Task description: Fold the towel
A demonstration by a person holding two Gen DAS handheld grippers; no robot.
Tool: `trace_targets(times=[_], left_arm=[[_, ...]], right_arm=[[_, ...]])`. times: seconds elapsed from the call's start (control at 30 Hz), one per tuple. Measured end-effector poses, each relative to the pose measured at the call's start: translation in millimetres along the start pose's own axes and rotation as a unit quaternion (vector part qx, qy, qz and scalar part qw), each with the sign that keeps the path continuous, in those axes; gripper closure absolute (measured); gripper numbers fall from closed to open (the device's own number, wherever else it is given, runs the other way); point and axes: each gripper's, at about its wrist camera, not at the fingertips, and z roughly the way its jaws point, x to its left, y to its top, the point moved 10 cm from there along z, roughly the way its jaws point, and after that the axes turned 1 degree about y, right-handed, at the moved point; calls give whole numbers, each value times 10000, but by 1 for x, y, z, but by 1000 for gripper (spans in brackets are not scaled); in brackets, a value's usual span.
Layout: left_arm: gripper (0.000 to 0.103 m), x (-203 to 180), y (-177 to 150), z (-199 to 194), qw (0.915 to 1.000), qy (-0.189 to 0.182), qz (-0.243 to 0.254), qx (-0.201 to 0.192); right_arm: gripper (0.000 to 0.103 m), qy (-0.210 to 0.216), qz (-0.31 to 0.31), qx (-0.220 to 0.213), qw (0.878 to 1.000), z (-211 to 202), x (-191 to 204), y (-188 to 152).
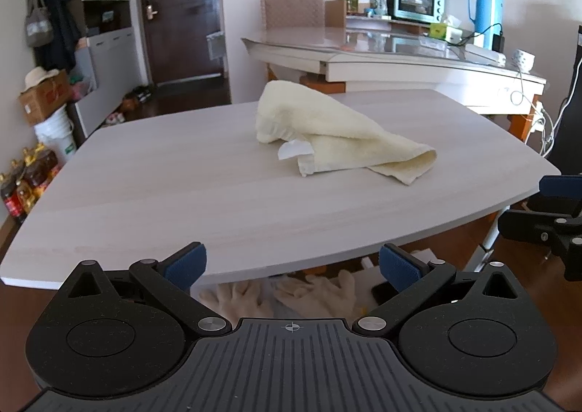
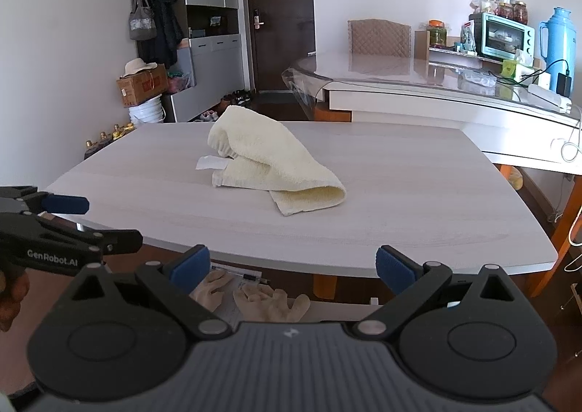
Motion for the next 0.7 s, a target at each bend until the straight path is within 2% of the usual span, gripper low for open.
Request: trace_targets(times=[0.7], left_arm=[[0,-3,-2,1,10000,-14,-12,29]], right_arm=[[4,28,6,35,10000,1,-1,-2]])
